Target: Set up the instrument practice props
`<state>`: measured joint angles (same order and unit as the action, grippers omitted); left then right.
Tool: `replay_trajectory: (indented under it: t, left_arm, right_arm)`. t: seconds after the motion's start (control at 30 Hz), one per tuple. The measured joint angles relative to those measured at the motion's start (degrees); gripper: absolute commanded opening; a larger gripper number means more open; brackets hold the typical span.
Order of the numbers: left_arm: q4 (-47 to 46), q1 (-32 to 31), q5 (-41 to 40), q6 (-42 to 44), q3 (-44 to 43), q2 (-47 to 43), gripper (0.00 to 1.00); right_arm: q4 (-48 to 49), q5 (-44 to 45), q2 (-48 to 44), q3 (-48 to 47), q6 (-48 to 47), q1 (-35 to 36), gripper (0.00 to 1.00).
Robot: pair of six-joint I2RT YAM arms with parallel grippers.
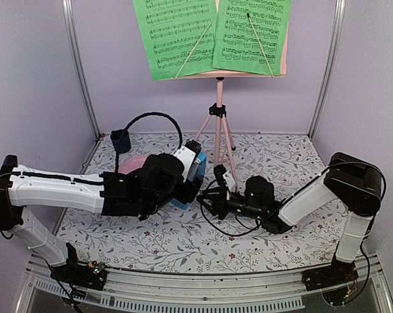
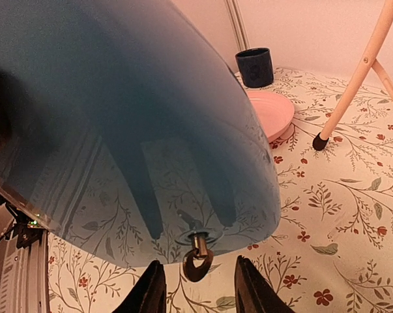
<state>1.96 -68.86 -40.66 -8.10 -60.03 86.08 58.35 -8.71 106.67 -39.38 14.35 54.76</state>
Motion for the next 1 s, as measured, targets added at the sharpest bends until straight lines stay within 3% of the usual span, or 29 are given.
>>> replay_trajectory:
  t: [0.43, 0.67, 0.83, 1.0]
  left_arm:
    - [-1.27, -0.04, 1.44, 0.57, 0.7, -0.98, 0.25]
    - [-1.42, -0.04, 1.79, 0.74, 0.96, -0.98, 0.25]
    - [-1.64, -0.04, 1.88, 1.05, 0.96, -0.98, 0.24]
    - [-1.66, -0.04, 2.08, 1.03, 0.96, -0.98, 0.24]
  right_arm:
    - [-0.81, 0.09, 0.0, 0.0, -0.2, 0.0, 0.36]
    - [-1.7, 1.05, -0.96, 0.0, -0.28, 0.0, 0.33]
    - [-2.1, 1.38, -1.97, 0.0, -0.48, 0.0, 0.24]
    - [-2.71, 1.38, -2.27, 0.0, -0.83, 0.0, 0.07]
